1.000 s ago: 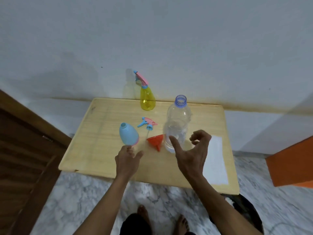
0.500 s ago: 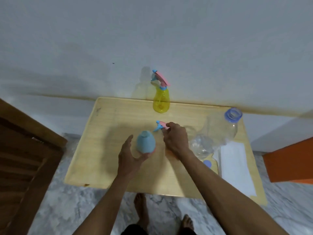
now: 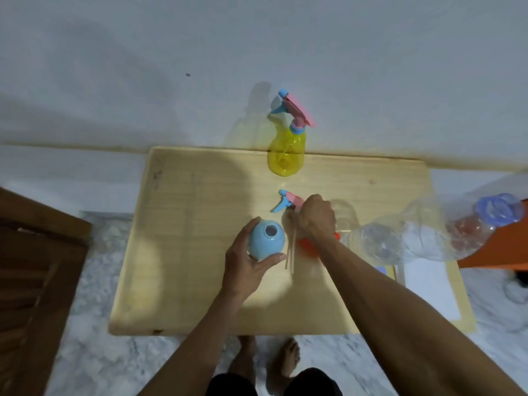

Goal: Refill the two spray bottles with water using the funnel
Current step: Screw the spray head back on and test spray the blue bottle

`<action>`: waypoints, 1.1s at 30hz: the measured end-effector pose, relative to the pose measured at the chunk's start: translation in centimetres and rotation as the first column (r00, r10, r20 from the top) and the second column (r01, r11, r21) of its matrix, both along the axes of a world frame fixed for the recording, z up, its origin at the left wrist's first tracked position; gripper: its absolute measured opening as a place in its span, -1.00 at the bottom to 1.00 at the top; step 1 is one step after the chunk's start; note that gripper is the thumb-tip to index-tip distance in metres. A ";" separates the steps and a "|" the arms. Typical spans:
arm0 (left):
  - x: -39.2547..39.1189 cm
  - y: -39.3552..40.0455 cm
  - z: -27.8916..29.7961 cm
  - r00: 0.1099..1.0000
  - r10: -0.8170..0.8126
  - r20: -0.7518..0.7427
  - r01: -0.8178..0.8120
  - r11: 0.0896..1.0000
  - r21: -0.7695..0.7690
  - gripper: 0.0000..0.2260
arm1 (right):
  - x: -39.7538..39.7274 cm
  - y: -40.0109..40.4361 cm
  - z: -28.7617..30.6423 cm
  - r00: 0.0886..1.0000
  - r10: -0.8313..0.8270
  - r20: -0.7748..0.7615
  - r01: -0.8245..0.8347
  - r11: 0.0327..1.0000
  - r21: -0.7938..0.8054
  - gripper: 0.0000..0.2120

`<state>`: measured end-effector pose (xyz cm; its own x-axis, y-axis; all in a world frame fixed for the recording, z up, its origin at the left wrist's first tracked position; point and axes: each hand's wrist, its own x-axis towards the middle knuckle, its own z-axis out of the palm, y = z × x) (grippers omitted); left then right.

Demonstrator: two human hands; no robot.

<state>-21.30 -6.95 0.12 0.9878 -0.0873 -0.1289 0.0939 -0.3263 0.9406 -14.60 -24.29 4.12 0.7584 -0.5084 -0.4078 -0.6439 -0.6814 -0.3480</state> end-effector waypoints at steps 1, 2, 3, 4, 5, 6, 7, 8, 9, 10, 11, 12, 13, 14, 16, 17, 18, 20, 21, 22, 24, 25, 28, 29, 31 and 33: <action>0.1 -0.1 -0.1 1.000 -0.003 0.001 0.003 1.000 -0.004 -0.22 | 0.2 0.0 -0.2 1.000 -0.023 0.012 0.023 0.999 0.029 -0.60; 0.2 -0.1 -0.1 1.000 -0.005 0.001 0.005 1.000 -0.008 -0.23 | 0.3 0.1 -0.3 0.998 -0.060 0.029 0.058 0.996 0.068 -0.60; 0.4 -0.1 -0.2 1.000 -0.003 0.001 0.003 1.000 -0.012 -0.25 | 0.5 0.1 -0.4 0.993 -0.105 0.046 0.099 0.988 0.115 -0.61; 0.5 0.1 -0.1 1.000 0.003 0.000 -0.003 1.000 -0.012 -0.27 | 0.6 0.2 -0.3 0.987 -0.151 0.061 0.139 0.976 0.167 -0.61; 0.7 0.2 0.1 1.000 0.010 -0.001 -0.010 1.000 -0.014 -0.28 | 0.8 0.3 -0.1 0.978 -0.191 0.079 0.170 0.961 0.217 -0.62; 0.9 0.4 0.5 1.000 0.018 -0.004 -0.018 1.000 -0.025 -0.30 | 0.9 0.4 0.2 0.968 -0.229 0.101 0.195 0.944 0.268 -0.63; 1.0 0.6 1.0 1.000 0.027 -0.004 -0.027 0.999 -0.045 -0.32 | 1.0 0.4 0.7 0.955 -0.266 0.133 0.214 0.925 0.315 -0.65; 1.0 0.7 1.7 0.999 0.036 0.005 -0.036 0.996 -0.077 -0.33 | 1.0 0.5 1.3 0.937 -0.305 0.170 0.229 0.904 0.360 -0.67; 0.9 0.9 2.3 0.999 0.046 0.022 -0.043 0.992 -0.118 -0.34 | 0.9 0.5 1.9 0.915 -0.345 0.210 0.239 0.882 0.406 -0.67; 0.8 1.1 3.1 0.998 0.056 0.032 -0.050 0.986 -0.160 -0.33 | 0.8 0.5 2.8 0.891 -0.382 0.246 0.240 0.855 0.460 -0.66; 0.8 1.2 4.1 0.997 0.070 0.032 -0.062 0.978 -0.199 -0.32 | 0.6 0.5 3.7 0.867 -0.414 0.278 0.229 0.826 0.515 -0.64; 0.8 1.3 4.9 0.996 0.082 0.027 -0.074 0.970 -0.232 -0.30 | 0.4 0.6 4.9 0.847 -0.436 0.305 0.207 0.798 0.566 -0.61; 0.7 1.4 5.9 0.996 0.091 0.024 -0.081 0.960 -0.268 -0.29 | 0.1 0.6 6.2 0.826 -0.454 0.334 0.175 0.770 0.614 -0.60; 0.6 1.6 7.0 0.995 0.100 0.031 -0.087 0.951 -0.297 -0.29 | -0.2 0.5 7.7 0.805 -0.463 0.370 0.131 0.748 0.651 -0.58; 0.3 1.8 9.3 0.991 0.118 0.061 -0.090 0.934 -0.345 -0.30 | -1.0 0.4 11.1 0.757 -0.454 0.471 0.013 0.731 0.683 -0.53; 0.0 1.9 10.3 0.989 0.127 0.076 -0.092 0.929 -0.358 -0.32 | -1.6 0.4 13.0 0.731 -0.438 0.524 -0.052 0.729 0.682 -0.52; -0.2 2.1 11.4 0.987 0.131 0.095 -0.089 0.928 -0.362 -0.35 | -2.2 0.5 15.1 0.698 -0.420 0.580 -0.123 0.728 0.674 -0.55; -0.9 2.0 13.6 0.983 0.128 0.128 -0.070 0.921 -0.384 -0.40 | -3.5 0.4 19.2 0.607 -0.402 0.685 -0.255 0.718 0.647 -0.64; -1.4 1.8 14.6 0.983 0.126 0.137 -0.062 0.915 -0.399 -0.41 | -4.1 0.3 21.1 0.562 -0.399 0.725 -0.310 0.711 0.631 -0.66; -2.8 1.6 15.9 0.978 0.135 0.157 -0.060 0.911 -0.408 -0.42 | -5.7 0.1 23.4 0.514 -0.383 0.768 -0.374 0.705 0.602 -0.66; -4.0 1.3 17.5 0.975 0.144 0.170 -0.059 0.902 -0.428 -0.44 | -7.2 0.2 26.7 0.453 -0.330 0.828 -0.466 0.704 0.536 -0.66; -4.3 1.2 18.0 0.970 0.155 0.185 -0.063 0.902 -0.427 -0.45 | -7.5 0.5 28.0 0.421 -0.301 0.855 -0.496 0.713 0.495 -0.67; -4.3 1.2 18.8 0.962 0.154 0.224 -0.055 0.917 -0.394 -0.43 | -7.4 1.3 30.5 0.321 -0.251 0.913 -0.525 0.755 0.392 -0.67; -4.7 1.2 19.1 0.962 0.139 0.235 -0.041 0.924 -0.380 -0.42 | -7.7 1.4 31.1 0.299 -0.237 0.925 -0.532 0.763 0.367 -0.67; -5.8 1.3 19.6 0.959 0.118 0.259 -0.020 0.935 -0.355 -0.41 | -8.7 1.6 32.1 0.269 -0.211 0.940 -0.554 0.764 0.330 -0.67; -6.6 1.6 20.0 0.952 0.120 0.281 -0.017 0.938 -0.345 -0.42 | -9.3 1.7 32.6 0.257 -0.193 0.947 -0.566 0.764 0.310 -0.67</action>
